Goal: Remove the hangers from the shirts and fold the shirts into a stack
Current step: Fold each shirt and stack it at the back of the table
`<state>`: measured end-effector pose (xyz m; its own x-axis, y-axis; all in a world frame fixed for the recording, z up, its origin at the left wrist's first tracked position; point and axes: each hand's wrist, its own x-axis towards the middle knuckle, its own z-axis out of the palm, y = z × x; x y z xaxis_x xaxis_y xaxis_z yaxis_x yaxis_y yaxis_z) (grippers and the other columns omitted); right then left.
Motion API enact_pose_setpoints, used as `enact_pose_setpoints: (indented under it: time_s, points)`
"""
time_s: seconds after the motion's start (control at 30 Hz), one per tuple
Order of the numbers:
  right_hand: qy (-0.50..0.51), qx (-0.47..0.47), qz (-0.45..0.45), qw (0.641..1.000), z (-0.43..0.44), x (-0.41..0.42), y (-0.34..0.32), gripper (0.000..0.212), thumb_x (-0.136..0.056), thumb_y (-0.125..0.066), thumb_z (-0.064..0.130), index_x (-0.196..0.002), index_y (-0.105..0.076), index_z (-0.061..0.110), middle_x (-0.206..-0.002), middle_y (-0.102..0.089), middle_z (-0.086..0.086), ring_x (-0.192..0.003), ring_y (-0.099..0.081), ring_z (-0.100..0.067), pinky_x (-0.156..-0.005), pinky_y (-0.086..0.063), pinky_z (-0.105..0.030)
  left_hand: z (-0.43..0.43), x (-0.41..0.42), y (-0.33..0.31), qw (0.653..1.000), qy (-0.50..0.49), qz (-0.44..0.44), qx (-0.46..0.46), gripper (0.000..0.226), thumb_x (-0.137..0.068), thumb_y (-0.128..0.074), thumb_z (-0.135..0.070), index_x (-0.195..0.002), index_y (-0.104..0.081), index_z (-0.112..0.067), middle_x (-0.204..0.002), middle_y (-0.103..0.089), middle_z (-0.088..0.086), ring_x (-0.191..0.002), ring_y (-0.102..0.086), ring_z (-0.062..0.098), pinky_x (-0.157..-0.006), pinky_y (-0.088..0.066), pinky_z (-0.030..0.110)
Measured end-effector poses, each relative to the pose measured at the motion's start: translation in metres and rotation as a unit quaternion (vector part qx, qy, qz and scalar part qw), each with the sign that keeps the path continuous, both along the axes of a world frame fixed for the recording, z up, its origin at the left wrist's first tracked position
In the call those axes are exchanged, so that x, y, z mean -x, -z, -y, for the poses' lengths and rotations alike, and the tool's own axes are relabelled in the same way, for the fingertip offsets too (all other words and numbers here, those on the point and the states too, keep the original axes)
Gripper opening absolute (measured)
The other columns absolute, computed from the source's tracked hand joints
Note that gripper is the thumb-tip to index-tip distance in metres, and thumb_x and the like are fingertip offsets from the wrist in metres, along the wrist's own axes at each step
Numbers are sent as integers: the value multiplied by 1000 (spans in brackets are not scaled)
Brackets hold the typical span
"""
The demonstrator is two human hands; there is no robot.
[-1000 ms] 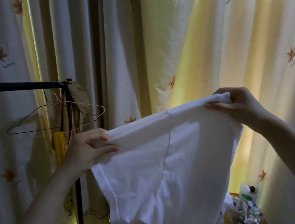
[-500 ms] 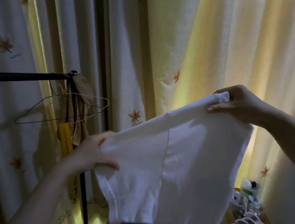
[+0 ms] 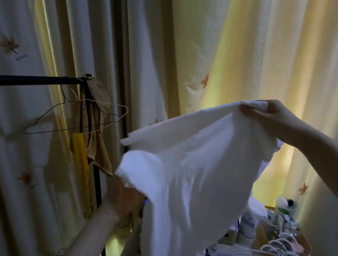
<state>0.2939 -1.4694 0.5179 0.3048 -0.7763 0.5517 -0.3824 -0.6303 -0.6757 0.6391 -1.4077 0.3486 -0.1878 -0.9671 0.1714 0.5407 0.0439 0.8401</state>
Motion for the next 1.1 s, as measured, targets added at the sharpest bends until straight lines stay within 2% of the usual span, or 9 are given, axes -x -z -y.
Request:
enact_pose_setpoints:
  time_s: [0.13, 0.23, 0.4, 0.57, 0.63, 0.73, 0.9, 1.0, 1.1]
  points:
    - [2, -12, -19, 1000, 3, 0, 12, 22, -95, -52, 35, -94, -73, 29, -82, -74, 10, -75, -66, 2, -60, -49, -9, -15, 31, 50, 988, 87, -23, -122, 91, -79, -29, -79, -131, -57, -11, -132, -57, 16, -125, -53, 31, -96, -50, 39]
    - [2, -27, -5, 1000, 6, 4, 19, 22, -94, -54, 34, -89, -73, 27, -81, -73, 7, -76, -67, -2, -62, -52, -14, -16, 39, 50, 997, 13, 37, -70, 68, -75, -67, -57, -125, -60, -11, -126, -62, 16, -117, -59, 30, -85, -55, 34]
    - [-25, -43, -2, 999, 8, 13, 22, 25, -90, -55, 45, -94, -73, 29, -87, -74, 6, -82, -68, -4, -62, -52, -14, -12, 38, 44, 996, -37, 31, -72, 39, -90, -55, -25, -124, -60, -5, -124, -63, 18, -117, -59, 32, -99, -48, 42]
    - [-60, -36, -39, 997, 9, 21, 19, 28, -86, -60, 43, -98, -72, 21, -89, -73, 0, -82, -68, -9, -66, -52, -17, -17, 28, 41, 983, -156, 99, -23, 44, -64, -84, -31, -102, -71, -12, -102, -74, 2, -94, -70, 22, -67, -57, 24]
    - [-75, -38, -52, 995, 11, 24, 15, 25, -81, -66, 36, -96, -73, 17, -88, -73, 0, -81, -66, -8, -68, -51, -16, -20, 17, 39, 957, -231, 174, -12, 60, -52, -91, -35, -99, -60, -15, -89, -73, -3, -84, -70, 19, -61, -54, 21]
    - [-30, -24, -118, 992, 20, 18, 11, 11, -73, -74, 25, -82, -73, 20, -76, -71, 13, -71, -61, 0, -62, -46, -7, -26, -4, 34, 926, -248, 282, 38, 58, -66, -83, -12, -114, -58, -32, -97, -73, -3, -89, -70, 8, -70, -56, 21]
    - [-6, -11, -181, 983, 37, -25, 30, 12, -81, -72, 8, -88, -69, 18, -66, -65, 6, -43, -47, -2, -42, -39, -13, -31, -38, 37, 856, -298, 418, 60, 29, -70, -82, -6, -89, -71, -26, -86, -72, -7, -78, -65, -6, -61, -48, 7]
    - [-51, -14, -218, 974, 47, -61, 43, 41, -86, -62, -1, -114, -65, 29, -83, -69, 1, -49, -58, -10, -43, -47, -20, -31, -66, 48, 810, -339, 476, 40, 20, -74, -80, -16, -87, -69, -26, -91, -67, -8, -81, -63, 2, -64, -45, 12]
    - [-55, -29, -265, 962, 55, -95, 52, 39, -90, -54, -4, -112, -68, 25, -84, -68, 3, -52, -67, -13, -47, -54, -23, -33, -98, 53, 764, -378, 522, 14, 20, -76, -78, -20, -90, -65, -27, -107, -55, -8, -96, -55, 12, -81, -43, 26]
